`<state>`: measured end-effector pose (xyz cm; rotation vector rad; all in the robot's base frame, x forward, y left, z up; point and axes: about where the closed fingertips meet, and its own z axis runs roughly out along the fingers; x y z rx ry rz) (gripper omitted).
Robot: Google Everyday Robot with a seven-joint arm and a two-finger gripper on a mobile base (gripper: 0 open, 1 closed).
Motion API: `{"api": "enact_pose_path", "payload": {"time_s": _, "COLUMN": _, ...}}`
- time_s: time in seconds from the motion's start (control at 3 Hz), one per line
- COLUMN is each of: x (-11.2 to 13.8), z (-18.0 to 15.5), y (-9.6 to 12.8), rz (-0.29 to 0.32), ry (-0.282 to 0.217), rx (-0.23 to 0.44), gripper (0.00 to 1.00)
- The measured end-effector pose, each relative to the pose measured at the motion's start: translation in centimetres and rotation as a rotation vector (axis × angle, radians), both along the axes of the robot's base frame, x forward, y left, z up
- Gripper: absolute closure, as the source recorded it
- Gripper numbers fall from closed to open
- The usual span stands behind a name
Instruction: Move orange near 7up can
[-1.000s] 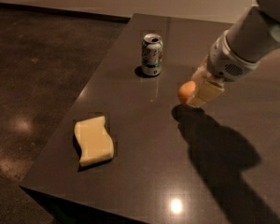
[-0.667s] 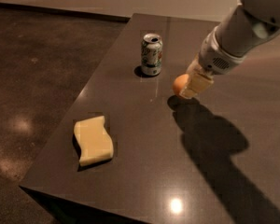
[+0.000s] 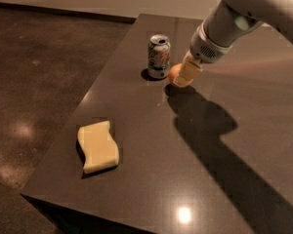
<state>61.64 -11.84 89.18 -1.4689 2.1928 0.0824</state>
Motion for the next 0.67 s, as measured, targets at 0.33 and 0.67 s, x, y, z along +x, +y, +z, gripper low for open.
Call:
{"api": "enact_pose_path", "payload": {"time_s": 0.33, "x": 1.58, "z": -0.46, "y": 0.85, "rz": -0.018, "ry": 0.006, "rx": 0.007, "gripper": 0.82}}
{"api": "enact_pose_path", "payload": {"time_s": 0.67, "x": 2.25, "z": -1.09, "y": 1.26, "rz": -0.027, "ry": 0.018, "rx": 0.013, "gripper": 0.58}}
